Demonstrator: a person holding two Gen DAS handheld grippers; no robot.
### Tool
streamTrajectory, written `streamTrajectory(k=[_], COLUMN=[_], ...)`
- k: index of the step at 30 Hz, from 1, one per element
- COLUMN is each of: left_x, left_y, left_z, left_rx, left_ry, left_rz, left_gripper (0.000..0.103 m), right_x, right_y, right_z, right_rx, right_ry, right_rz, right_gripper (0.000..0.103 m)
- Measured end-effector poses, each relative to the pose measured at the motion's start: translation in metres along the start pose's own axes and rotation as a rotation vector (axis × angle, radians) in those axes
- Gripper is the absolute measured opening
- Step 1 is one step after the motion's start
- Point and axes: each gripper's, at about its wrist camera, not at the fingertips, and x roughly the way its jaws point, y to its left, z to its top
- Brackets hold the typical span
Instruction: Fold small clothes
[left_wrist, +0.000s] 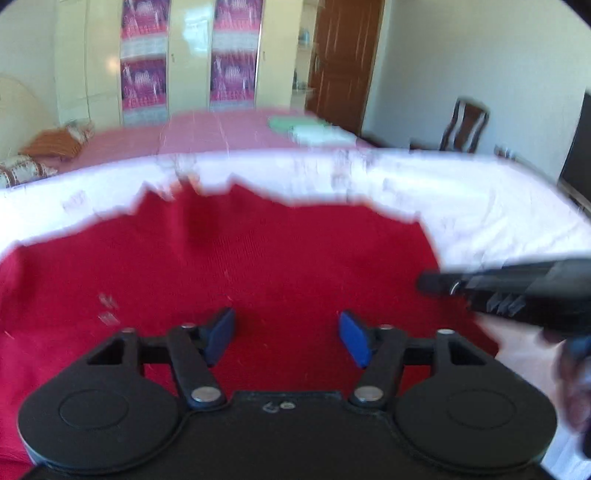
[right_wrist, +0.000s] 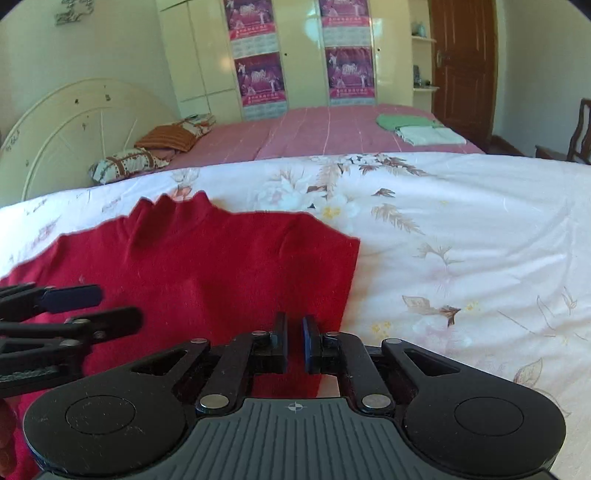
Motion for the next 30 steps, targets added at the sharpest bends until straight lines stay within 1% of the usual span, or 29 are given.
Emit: streamTrajectory(k=[1, 2, 3, 4, 5, 6, 7, 8, 9, 10, 11, 13, 14, 15, 18, 19, 20, 21, 22, 23, 24, 26, 27, 28, 29, 30], left_x=[-0.001, -0.006, -0.011, -0.015, -0.013, -0.007, 0.0, 0.008, 0.012, 0.015, 0.015, 0.007, -0.001, -0.01, -0.044, -0.052, -0.049, -0.048, -0.056, -0.066, -0.081, -0.119, -0.137, -0.153, -0.168, -0.183], left_y=[-0.002, -0.002, -0.001, -0.001, -0.001, -0.002, -0.003, -0.003, -0.006, -0.01, -0.013, -0.01, -0.005, 0.0, 0.027, 0.038, 0.049, 0.061, 0.073, 0.08, 0.085, 0.1, 0.11, 0.123, 0.138, 0.155], left_z=[0.001, 0.003, 0.005, 0.007, 0.009, 0.012, 0.013, 0.016, 0.015, 0.012, 0.013, 0.012, 0.008, 0.004, -0.016, -0.024, -0.03, -0.034, -0.033, -0.03, -0.029, -0.037, -0.045, -0.056, -0.068, -0.081], left_rx=[0.011, 0.001, -0.012, -0.029, -0.045, -0.06, -0.074, -0.076, -0.057, -0.031, -0.022, -0.046, -0.051, -0.042, -0.015, -0.02, -0.025, -0.058, -0.122, -0.161, -0.185, -0.249, -0.284, -0.325, -0.368, -0.413], left_ry=[0.006, 0.008, -0.014, -0.041, -0.045, -0.022, 0.008, 0.025, 0.024, 0.019, 0.015, 0.024, 0.021, 0.017, -0.024, -0.04, -0.001, 0.033, 0.031, 0.034, 0.003, -0.093, -0.124, -0.132, -0.127, -0.123], left_rz=[0.012, 0.014, 0.006, 0.002, 0.003, 0.005, 0.004, 0.011, 0.024, 0.038, 0.049, 0.044, 0.06, 0.088, 0.177, 0.189, 0.218, 0.207, 0.188, 0.213, 0.228, 0.23, 0.253, 0.283, 0.313, 0.347], left_gripper=[0.065, 0.06, 0.059, 0.06, 0.061, 0.061, 0.061, 0.062, 0.066, 0.068, 0.068, 0.068, 0.068, 0.065, 0.065, 0.066, 0.072, 0.076, 0.074, 0.063, 0.063, 0.066, 0.069, 0.07, 0.07, 0.07], right_x=[-0.001, -0.003, -0.008, -0.016, -0.024, -0.027, -0.023, -0.016, -0.009, -0.003, -0.002, -0.005, -0.008, -0.011, -0.019, -0.023, -0.025, -0.024, -0.023, -0.021, -0.021, -0.029, -0.035, -0.039, -0.041, -0.043], right_y=[-0.001, -0.001, 0.0, 0.003, 0.007, 0.011, 0.014, 0.015, 0.015, 0.014, 0.016, 0.017, 0.017, 0.016, 0.009, 0.005, 0.003, 0.001, 0.002, 0.004, 0.006, 0.009, 0.009, 0.008, 0.007, 0.006], right_z=[0.0, 0.003, 0.005, 0.006, 0.006, 0.004, 0.004, 0.003, 0.001, -0.003, -0.005, -0.004, -0.004, -0.005, -0.015, -0.017, -0.02, -0.021, -0.023, -0.023, -0.022, -0.018, -0.017, -0.016, -0.015, -0.015], right_rx=[0.001, 0.006, 0.001, -0.014, -0.037, -0.057, -0.065, -0.067, -0.066, -0.068, -0.087, -0.106, -0.105, -0.109, -0.132, -0.123, -0.116, -0.115, -0.117, -0.12, -0.116, -0.081, -0.054, -0.023, 0.007, 0.039], right_ry=[0.007, 0.016, 0.007, -0.02, -0.054, -0.068, -0.05, -0.018, 0.007, 0.019, 0.008, 0.01, 0.01, 0.014, 0.03, 0.034, 0.035, 0.036, 0.032, 0.028, 0.028, 0.007, -0.011, -0.02, -0.023, -0.021], right_rz=[-0.001, -0.004, -0.004, 0.009, 0.025, 0.037, 0.045, 0.036, 0.025, 0.023, 0.017, 0.01, 0.018, 0.02, 0.005, 0.014, 0.02, 0.023, 0.022, 0.017, 0.011, 0.014, 0.033, 0.054, 0.067, 0.076], right_gripper=[0.006, 0.007, 0.007, 0.007, 0.007, 0.007, 0.007, 0.007, 0.007, 0.007, 0.007, 0.007, 0.007, 0.007, 0.007, 0.007, 0.007, 0.007, 0.008, 0.01, 0.01, 0.01, 0.01, 0.011, 0.014, 0.03])
